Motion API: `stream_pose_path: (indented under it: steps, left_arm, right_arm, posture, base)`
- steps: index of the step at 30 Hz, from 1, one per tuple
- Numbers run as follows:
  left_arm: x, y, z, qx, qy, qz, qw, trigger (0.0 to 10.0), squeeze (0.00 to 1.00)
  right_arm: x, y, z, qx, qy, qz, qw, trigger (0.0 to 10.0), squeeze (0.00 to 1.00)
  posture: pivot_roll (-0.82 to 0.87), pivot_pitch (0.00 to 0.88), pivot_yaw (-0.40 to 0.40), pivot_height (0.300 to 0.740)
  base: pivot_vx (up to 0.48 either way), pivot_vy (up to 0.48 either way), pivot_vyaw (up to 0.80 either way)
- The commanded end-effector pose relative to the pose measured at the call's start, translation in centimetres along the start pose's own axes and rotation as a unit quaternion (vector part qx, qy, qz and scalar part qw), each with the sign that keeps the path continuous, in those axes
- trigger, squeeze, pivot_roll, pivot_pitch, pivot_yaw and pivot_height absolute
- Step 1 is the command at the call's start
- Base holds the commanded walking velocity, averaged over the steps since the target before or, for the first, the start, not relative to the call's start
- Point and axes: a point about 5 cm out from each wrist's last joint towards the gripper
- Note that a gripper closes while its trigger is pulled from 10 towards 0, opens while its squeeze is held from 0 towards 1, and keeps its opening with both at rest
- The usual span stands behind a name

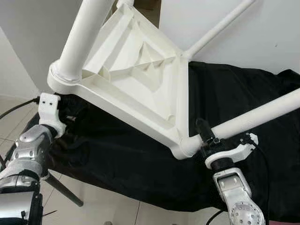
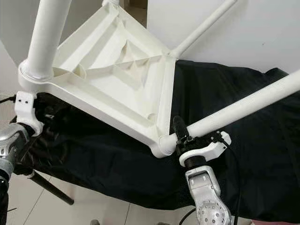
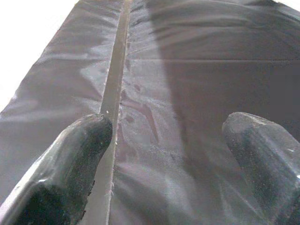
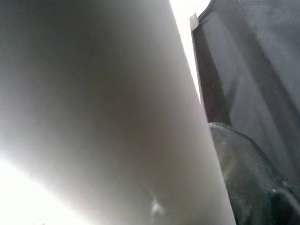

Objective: Building children table

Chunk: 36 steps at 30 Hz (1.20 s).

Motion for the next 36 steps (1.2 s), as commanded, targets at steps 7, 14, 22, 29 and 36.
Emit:
stream_pose_path:
  steps: [7,14,22,29,36]
  left_arm:
    - [4.1,8.5,-5.5,0.108,-0.024,0.034,0.993,10.0,0.0]
    - [7.4,14.7,-7.3,0.168,-0.051,0.019,0.984,10.0,0.0]
    - [11.9,20.1,-8.7,0.189,-0.082,0.037,0.978,10.0,0.0]
    - [16.2,23.4,-9.0,0.21,-0.131,0.026,0.968,10.0,0.0]
    - [19.1,24.8,-9.2,0.211,-0.158,0.03,0.964,10.0,0.0]
  right_arm:
    - [2.3,-1.8,1.7,0.02,0.038,-0.271,0.962,10.0,0.0]
    - [4.3,-1.6,2.7,0.056,0.029,-0.283,0.957,10.0,0.0]
    - [4.9,-0.8,5.8,0.099,0.03,-0.237,0.966,10.0,1.0]
    - [4.1,-0.3,9.5,0.106,0.029,-0.229,0.967,10.0,0.0]
    - [1.7,-0.3,12.6,0.102,0.056,-0.21,0.971,10.0,0.0]
  posture:
    - [-0.07,0.026,0.048,0.74]
    - [-0.07,0.033,0.055,0.74]
    - [-0.07,0.055,0.065,0.74]
    - [-0.08,0.073,0.061,0.74]
    - [-0.11,0.092,0.085,0.74]
  base:
    - [0.0,0.0,0.0]
    - [0.0,0.0,0.0]
    - [0.0,0.0,0.0]
    - [0.0,0.0,0.0]
    - [0.0,0.0,0.0]
Point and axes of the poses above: a point about 5 cm out from each wrist's last joint towards the gripper, its own z axis pointing back from the gripper into the wrist, its own y axis along the axis of the wrist's last joint, x = y × z, and after that the axes turned 5 degrees about z, right-handed
